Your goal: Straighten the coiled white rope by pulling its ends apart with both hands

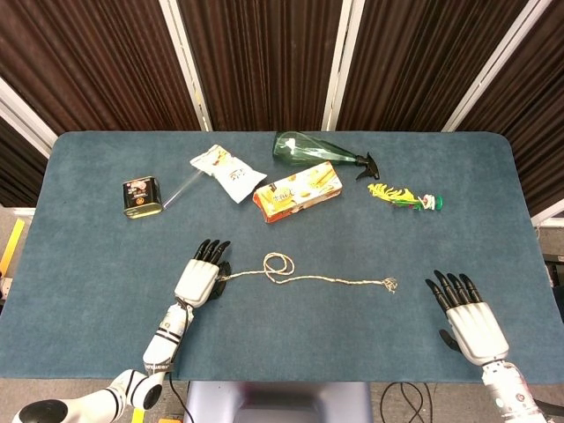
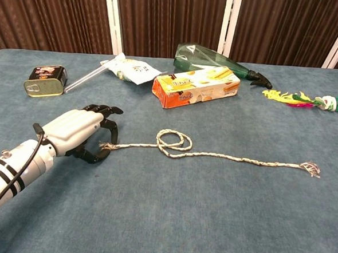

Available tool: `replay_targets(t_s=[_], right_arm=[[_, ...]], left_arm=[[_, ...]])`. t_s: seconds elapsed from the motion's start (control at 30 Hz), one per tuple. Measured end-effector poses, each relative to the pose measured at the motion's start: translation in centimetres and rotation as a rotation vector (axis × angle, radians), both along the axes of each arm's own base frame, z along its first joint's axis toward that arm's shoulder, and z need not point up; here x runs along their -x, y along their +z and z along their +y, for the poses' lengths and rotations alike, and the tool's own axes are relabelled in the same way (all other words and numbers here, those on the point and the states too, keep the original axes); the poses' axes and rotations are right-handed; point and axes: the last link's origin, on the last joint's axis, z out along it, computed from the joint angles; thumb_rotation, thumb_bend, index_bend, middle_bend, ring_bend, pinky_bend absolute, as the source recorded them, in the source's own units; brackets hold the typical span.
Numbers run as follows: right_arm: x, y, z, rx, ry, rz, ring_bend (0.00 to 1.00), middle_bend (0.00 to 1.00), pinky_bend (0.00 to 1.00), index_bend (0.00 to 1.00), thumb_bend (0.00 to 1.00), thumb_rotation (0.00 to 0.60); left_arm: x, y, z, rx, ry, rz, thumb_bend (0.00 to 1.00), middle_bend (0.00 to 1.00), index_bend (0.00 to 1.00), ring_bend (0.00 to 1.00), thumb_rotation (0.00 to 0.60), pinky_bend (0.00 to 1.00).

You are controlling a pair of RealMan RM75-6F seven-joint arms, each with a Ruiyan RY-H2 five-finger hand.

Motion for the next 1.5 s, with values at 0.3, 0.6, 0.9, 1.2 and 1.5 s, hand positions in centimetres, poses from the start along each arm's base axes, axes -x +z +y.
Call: replay_targets(t_s=[0.3, 0.6, 0.9, 1.2, 1.5], right_arm=[[-0.1, -0.4, -0.2, -0.014, 0.006, 0.008, 0.0, 0.0, 0.0, 0.0, 0.33, 0.6], [-1.7, -1.8, -2.9, -0.047, 0.066, -0.022, 0.0, 0.0, 0.0, 0.13, 0.34, 0.6], [-3.6, -5.2, -7.1, -0.116, 0.086, -0.005, 0.0, 0.0, 0.0, 0.45, 0.36, 0.6], [-4.8, -9.4, -10.9, -0.11, 0.062, 0.076, 0.0, 0.0, 0.0, 0.51, 0.4, 0.6], [-3.8, -10.5, -12.3, -0.105, 0.016, 0.105, 0.0, 0.0, 0.0, 0.58, 0.47, 0.6]], left_arm=[[0.0, 0.1, 0.2, -0.015, -0.014, 0.007, 0.43, 0.09, 0.58, 0.0, 0.6, 0.07], [0.7, 1.9, 0.0, -0.056, -0.045, 0.009, 0.43, 0.1, 0.59, 0.0, 0.6, 0.07], [1.9, 4.3, -0.5, -0.09, -0.048, -0.002, 0.43, 0.1, 0.59, 0.0, 0.6, 0.07], [2.7, 5.2, -0.3, -0.094, -0.022, -0.001, 0.43, 0.1, 0.59, 0.0, 0.6, 0.07], [3.1, 5.5, -0.1, -0.098, -0.014, 0.003, 0.43, 0.1, 0.6, 0.0, 0.6, 0.07]])
